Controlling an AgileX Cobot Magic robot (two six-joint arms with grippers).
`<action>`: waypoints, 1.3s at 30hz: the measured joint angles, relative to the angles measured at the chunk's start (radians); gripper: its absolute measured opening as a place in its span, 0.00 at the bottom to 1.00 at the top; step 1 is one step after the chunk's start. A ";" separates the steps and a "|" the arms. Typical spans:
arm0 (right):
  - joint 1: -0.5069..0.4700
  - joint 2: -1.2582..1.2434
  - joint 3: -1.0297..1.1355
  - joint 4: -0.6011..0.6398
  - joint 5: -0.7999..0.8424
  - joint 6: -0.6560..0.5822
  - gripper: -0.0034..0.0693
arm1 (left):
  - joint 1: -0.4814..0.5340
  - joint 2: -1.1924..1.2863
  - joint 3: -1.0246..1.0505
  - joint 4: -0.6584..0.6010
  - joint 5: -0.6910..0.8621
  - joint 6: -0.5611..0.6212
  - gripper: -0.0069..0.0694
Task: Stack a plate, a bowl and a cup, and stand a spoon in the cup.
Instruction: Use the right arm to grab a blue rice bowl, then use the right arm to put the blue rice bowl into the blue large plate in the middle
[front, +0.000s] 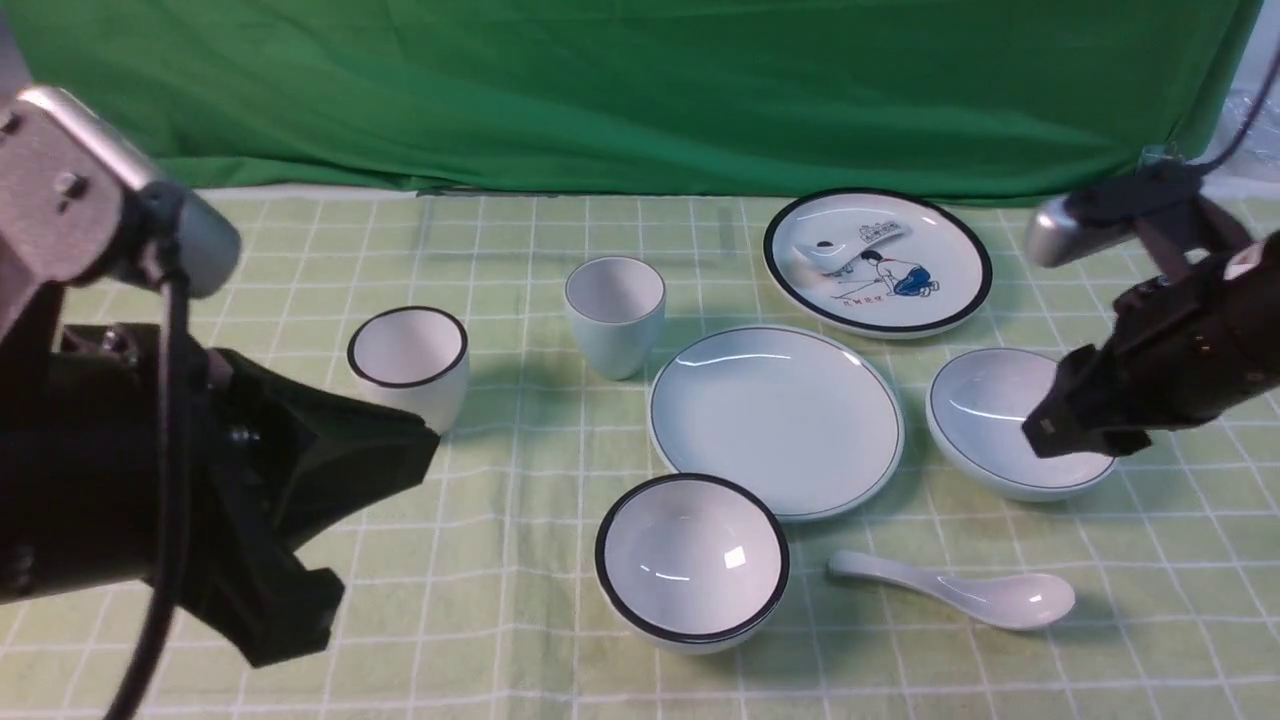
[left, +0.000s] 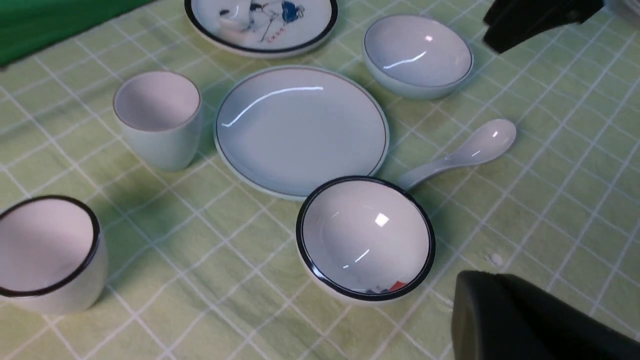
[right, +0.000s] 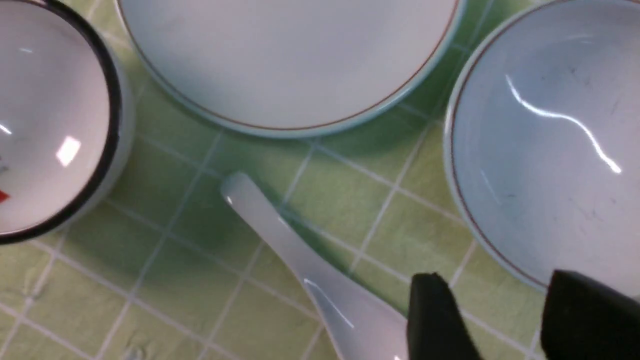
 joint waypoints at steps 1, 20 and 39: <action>0.014 0.022 -0.016 -0.018 0.000 0.000 0.56 | 0.000 -0.011 0.000 0.000 0.000 0.000 0.10; 0.063 0.365 -0.154 -0.212 -0.060 0.014 0.37 | 0.000 -0.054 -0.001 0.006 -0.016 0.003 0.10; 0.333 0.238 -0.298 -0.226 -0.048 0.101 0.16 | 0.000 -0.054 -0.001 0.007 -0.007 0.004 0.10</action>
